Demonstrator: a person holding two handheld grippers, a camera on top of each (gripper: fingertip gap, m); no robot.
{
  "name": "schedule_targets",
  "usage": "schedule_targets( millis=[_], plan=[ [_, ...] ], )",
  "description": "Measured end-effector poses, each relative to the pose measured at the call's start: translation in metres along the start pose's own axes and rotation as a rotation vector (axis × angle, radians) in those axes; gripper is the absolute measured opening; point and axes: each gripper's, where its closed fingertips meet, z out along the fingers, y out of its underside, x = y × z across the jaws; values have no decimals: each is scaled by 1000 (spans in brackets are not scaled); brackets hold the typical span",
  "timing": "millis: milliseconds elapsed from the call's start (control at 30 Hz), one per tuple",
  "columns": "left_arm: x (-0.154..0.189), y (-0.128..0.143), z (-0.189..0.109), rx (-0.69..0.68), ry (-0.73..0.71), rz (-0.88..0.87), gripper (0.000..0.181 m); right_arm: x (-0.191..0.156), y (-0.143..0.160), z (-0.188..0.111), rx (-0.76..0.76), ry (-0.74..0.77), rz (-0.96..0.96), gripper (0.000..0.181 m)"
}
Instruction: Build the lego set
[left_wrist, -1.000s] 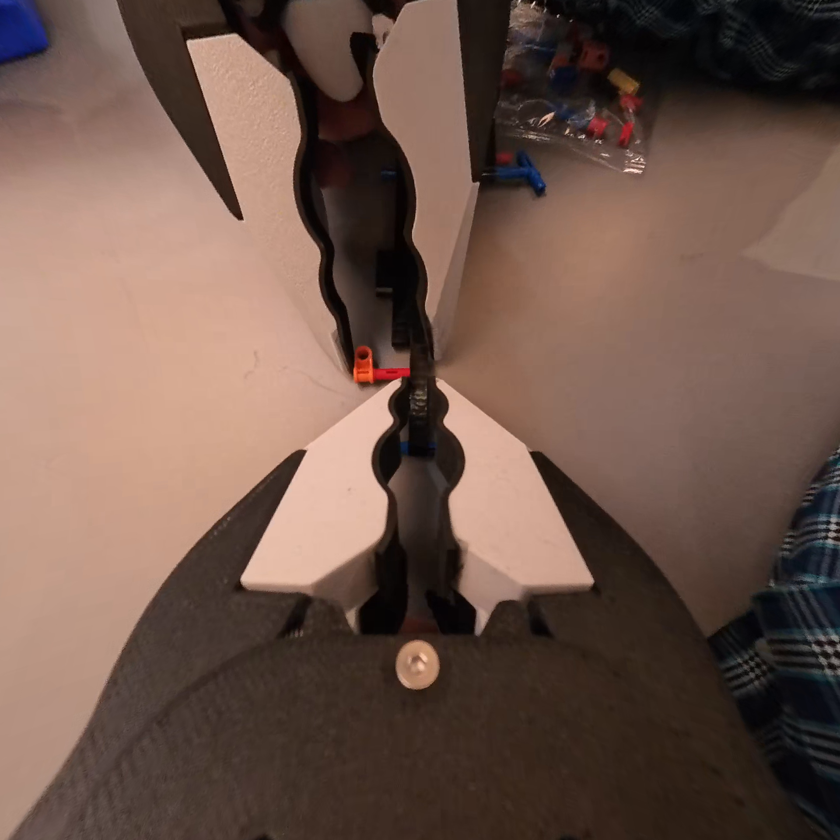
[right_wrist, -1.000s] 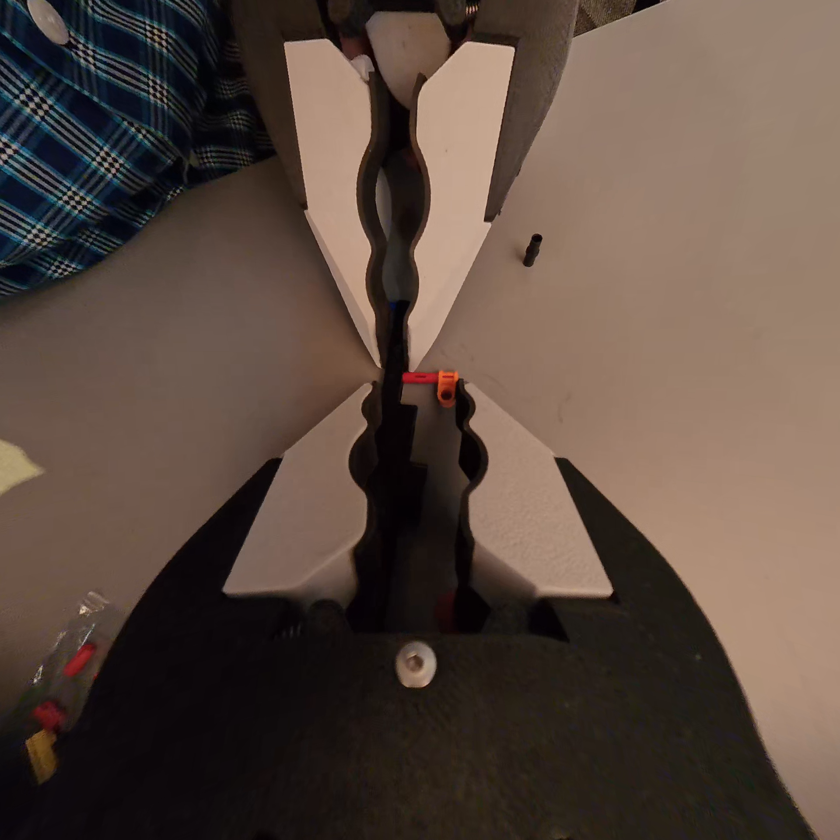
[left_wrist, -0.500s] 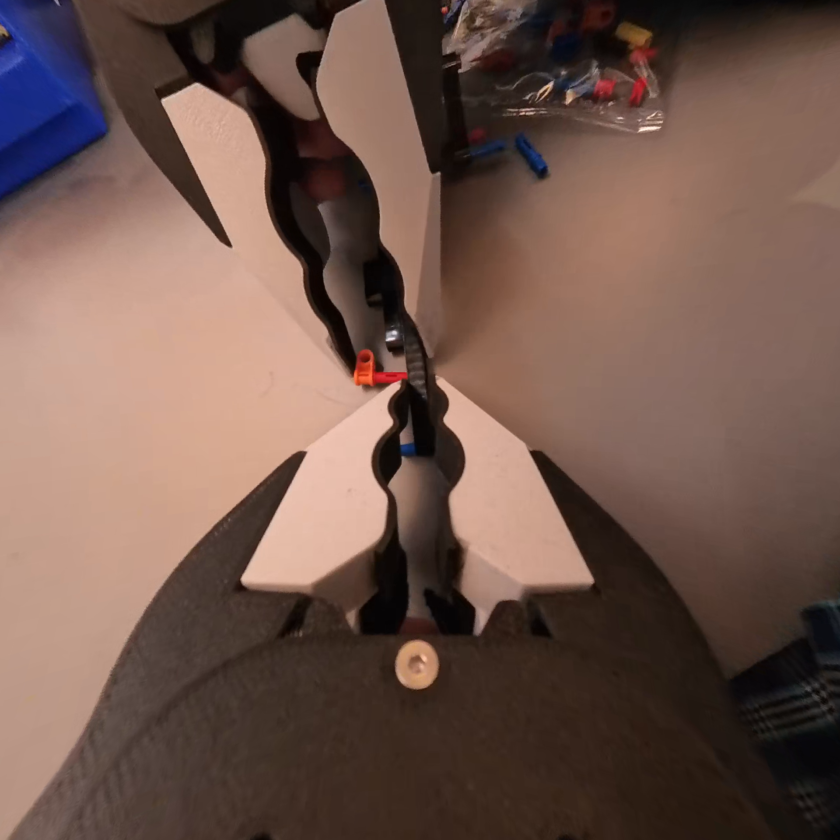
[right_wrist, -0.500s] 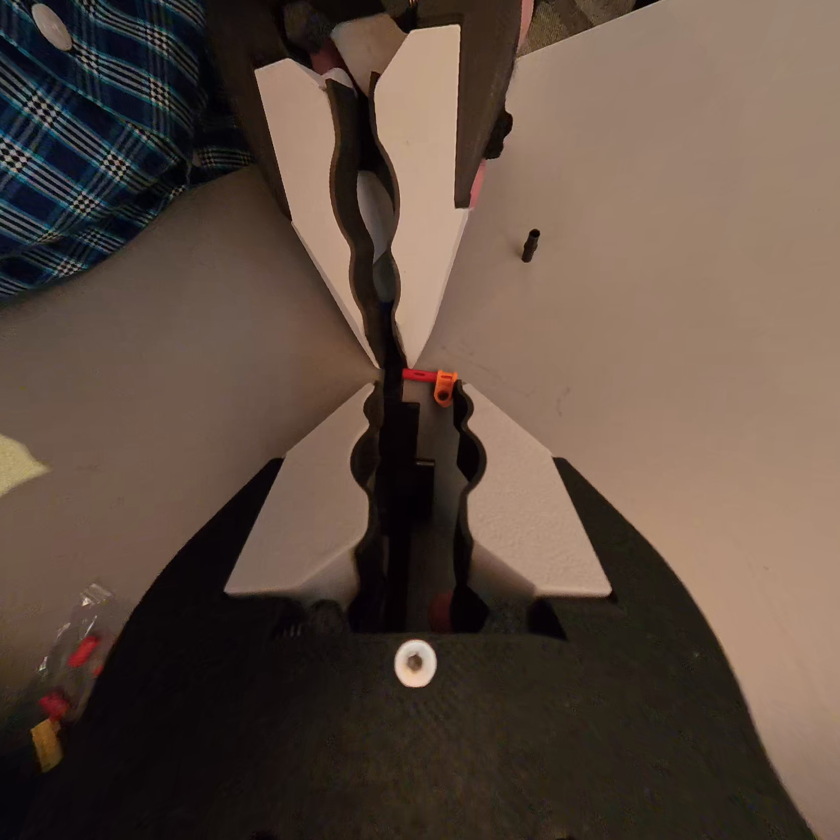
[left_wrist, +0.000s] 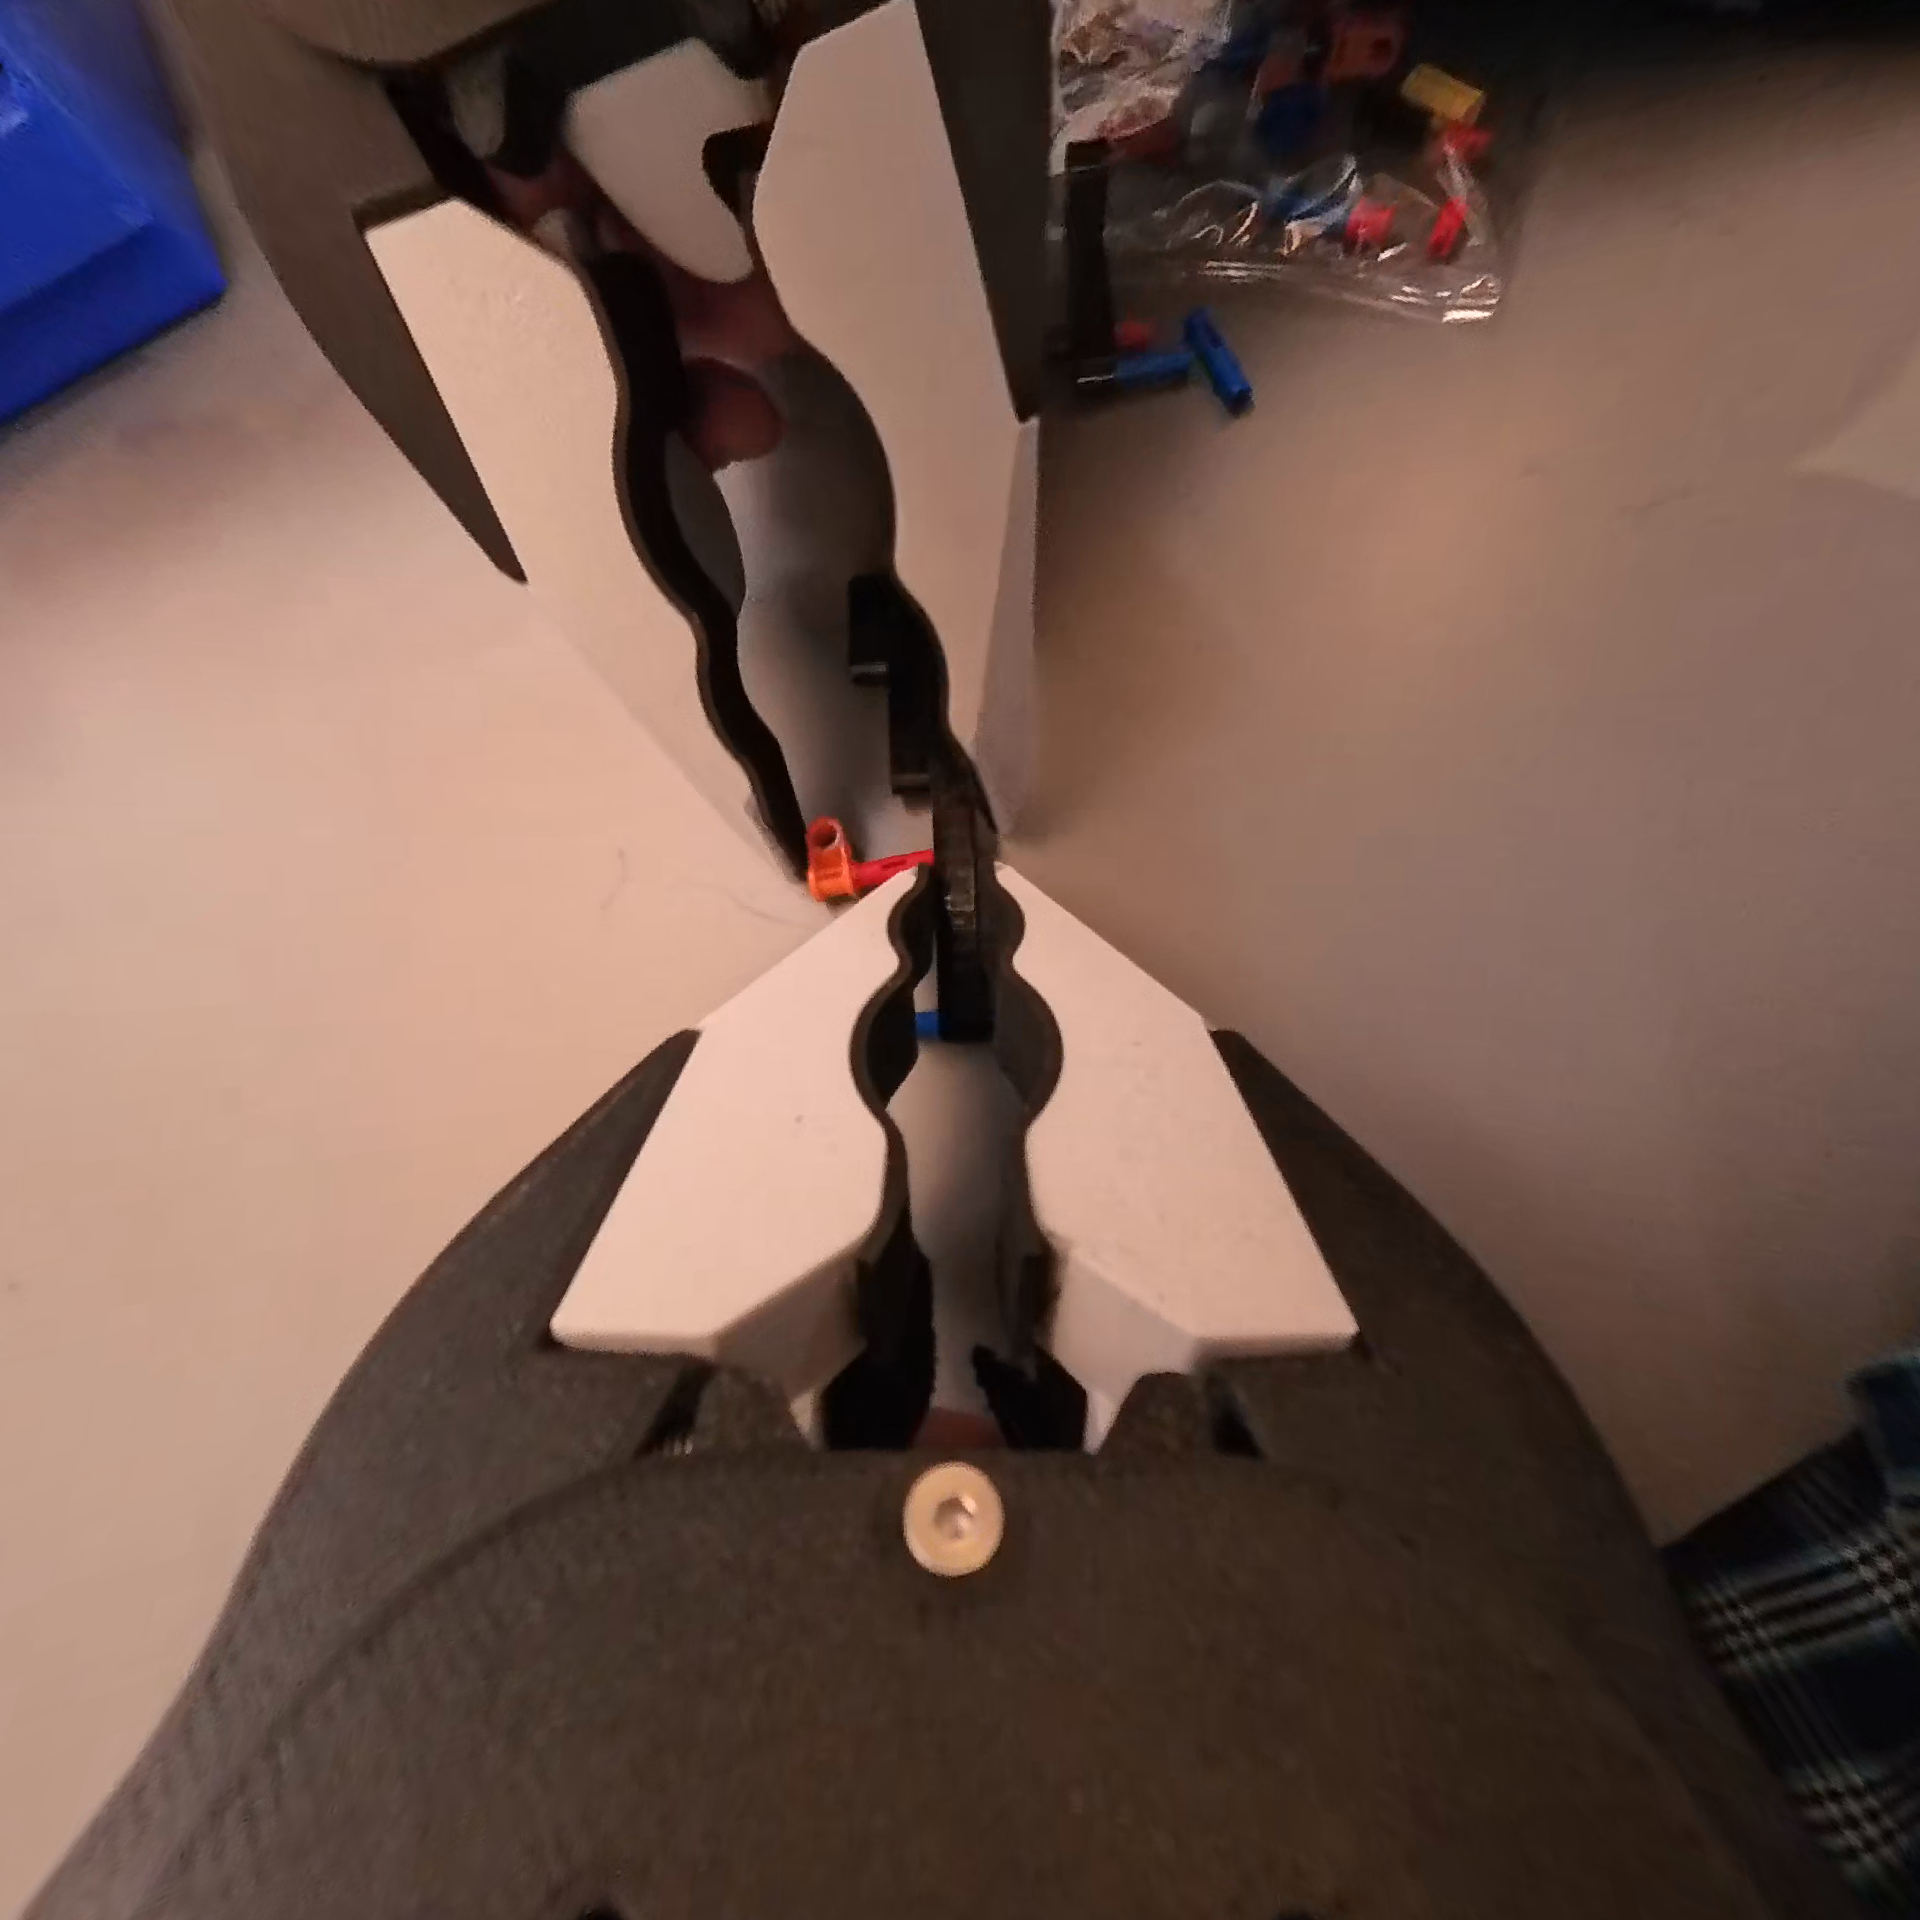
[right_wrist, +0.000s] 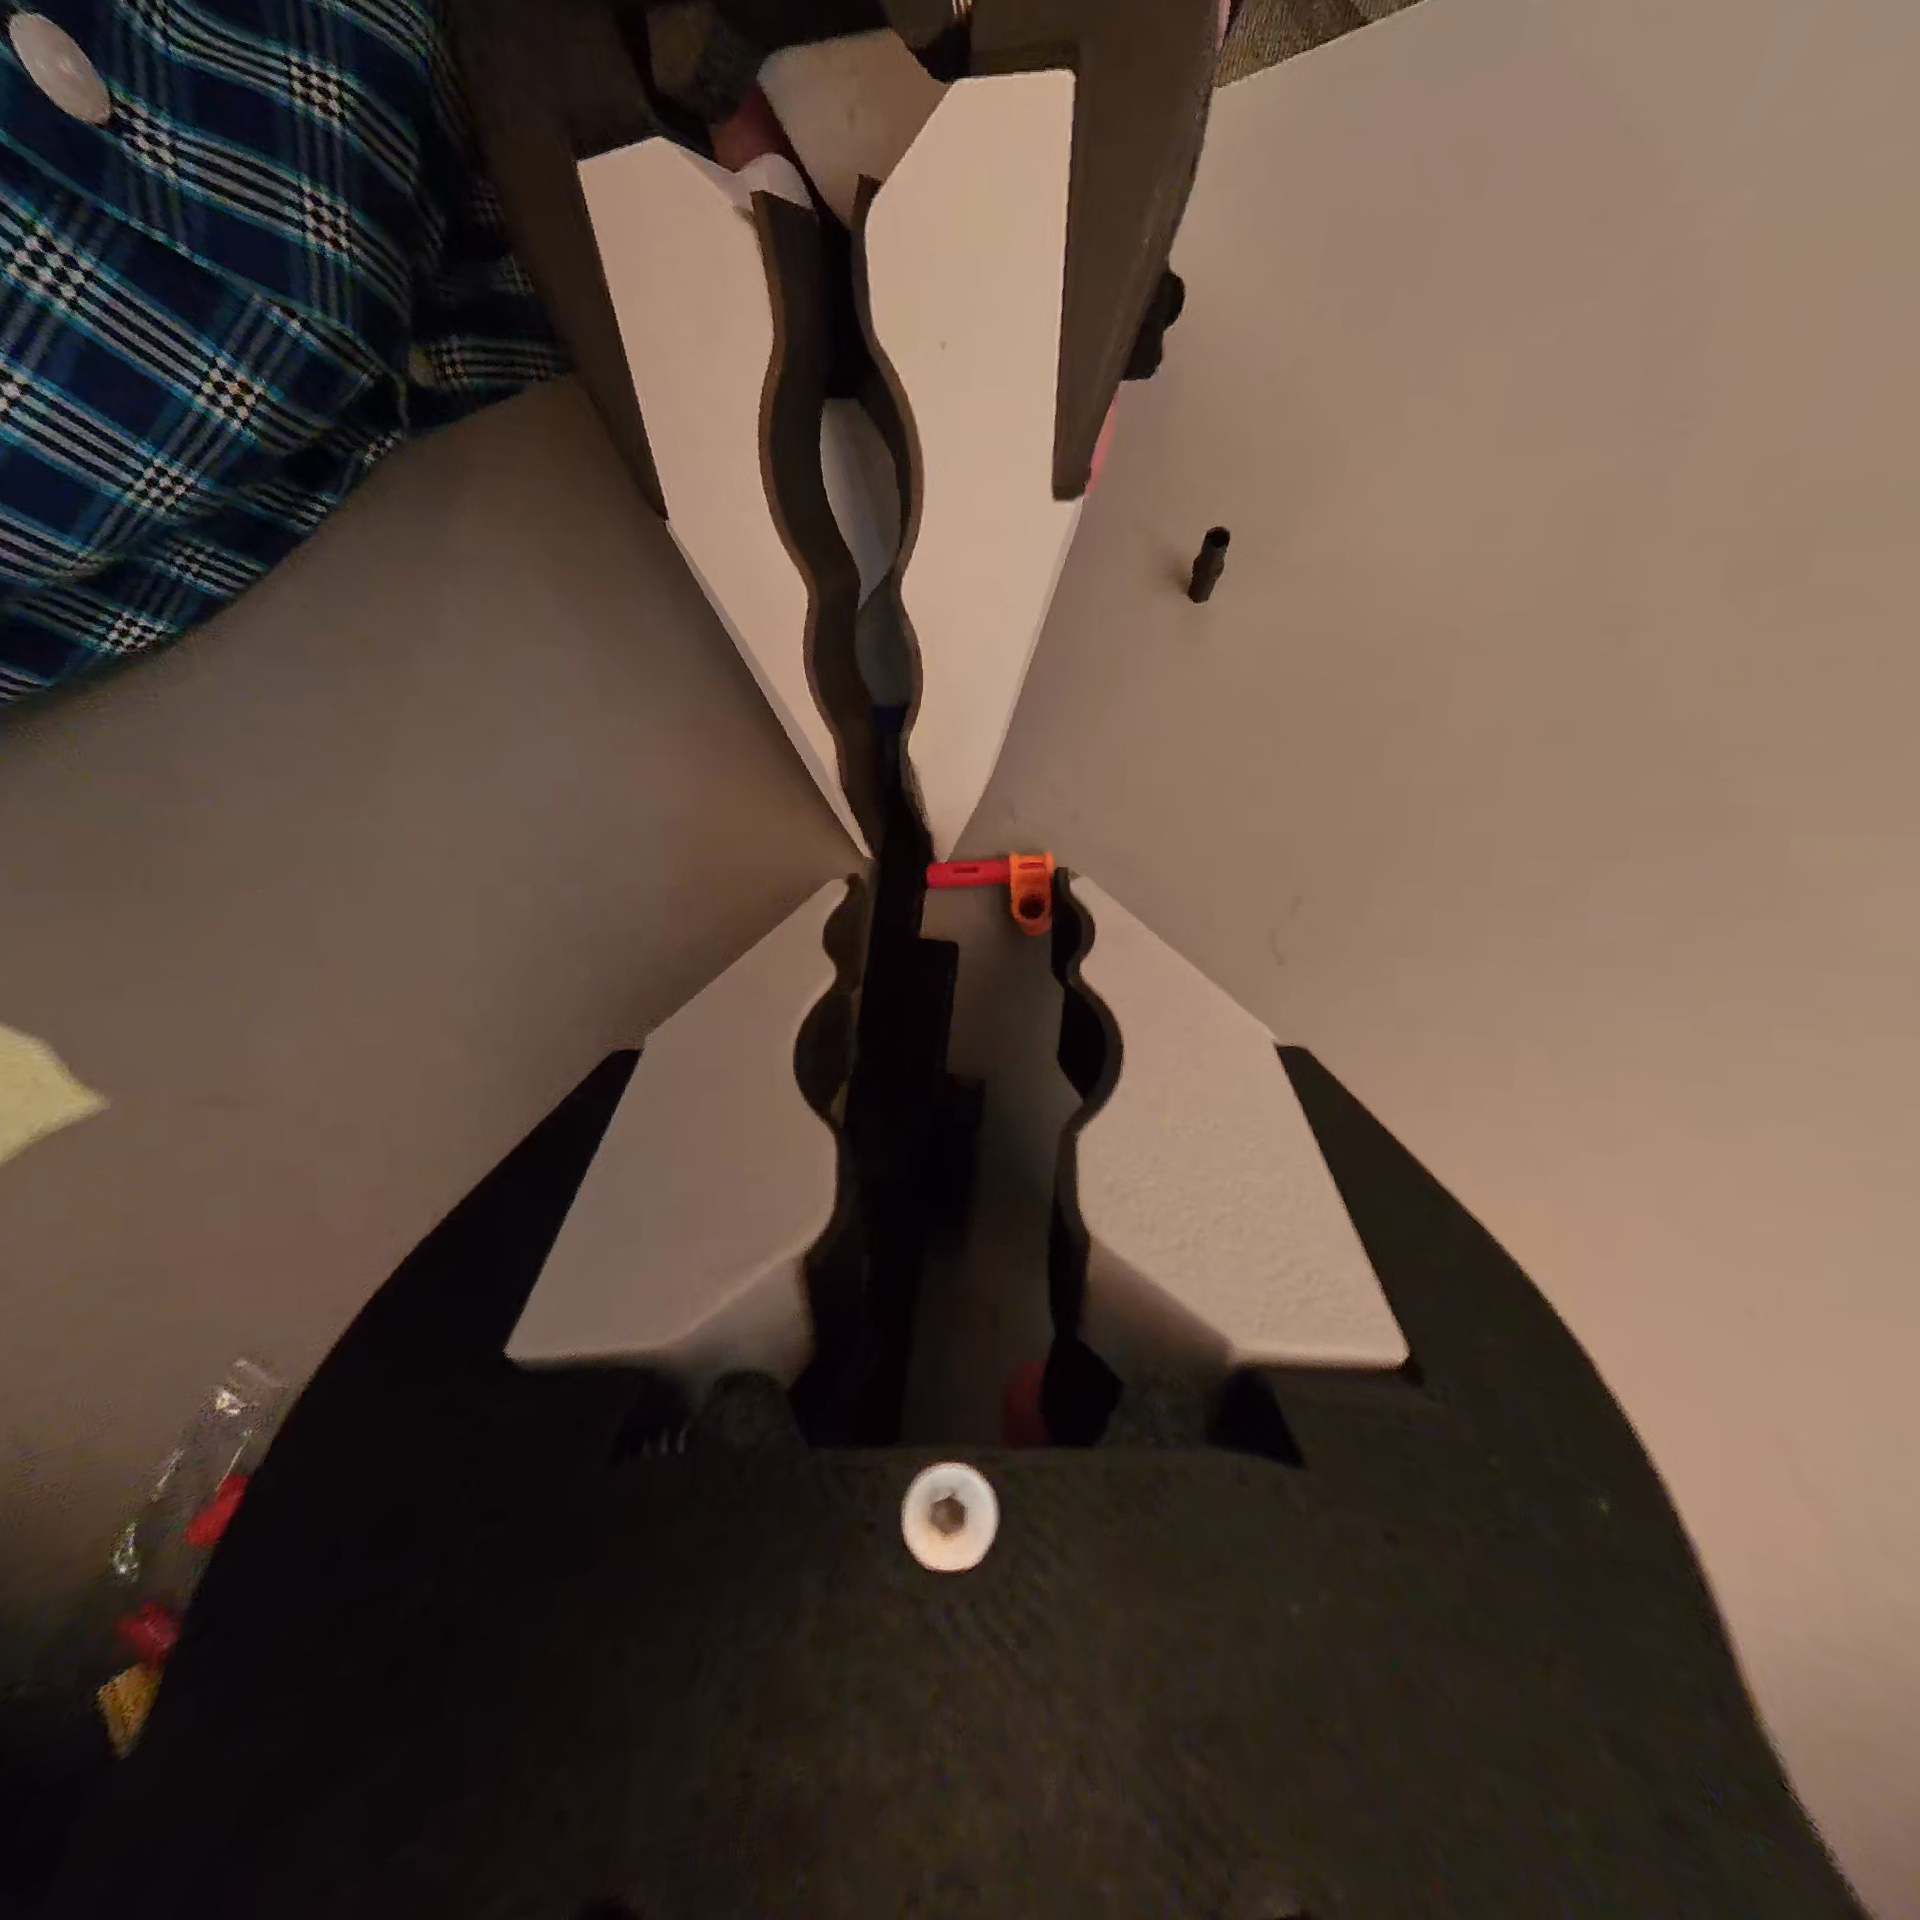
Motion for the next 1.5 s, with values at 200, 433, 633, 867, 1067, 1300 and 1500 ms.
schedule_targets(
  millis=[200, 433, 633, 867, 1067, 1300, 1500],
  plan=[
    [-1, 0, 0, 1, -9, 19, 6, 2, -2, 2, -7, 14, -11, 44],
    [0, 0, 0, -1, -6, 13, 6, 2, -2, 2, -2, 9, -5, 31],
    [-1, -1, 1, -5, -36, 44, 6, 3, -1, 0, 4, 4, 11, 31],
    [-7, -1, 1, -15, -135, 163, 6, 6, -3, -11, 33, 16, 37, 25],
    [-9, 0, 0, -29, -182, 235, 6, 6, -8, -19, 64, 5, 65, 14],
    [-11, 0, 0, -34, -224, 314, 7, 6, -16, -20, 92, -15, 98, 3],
    [-11, -1, 0, -37, -254, 349, 7, 5, -4, -13, 28, -24, 120, 6]
  ],
)
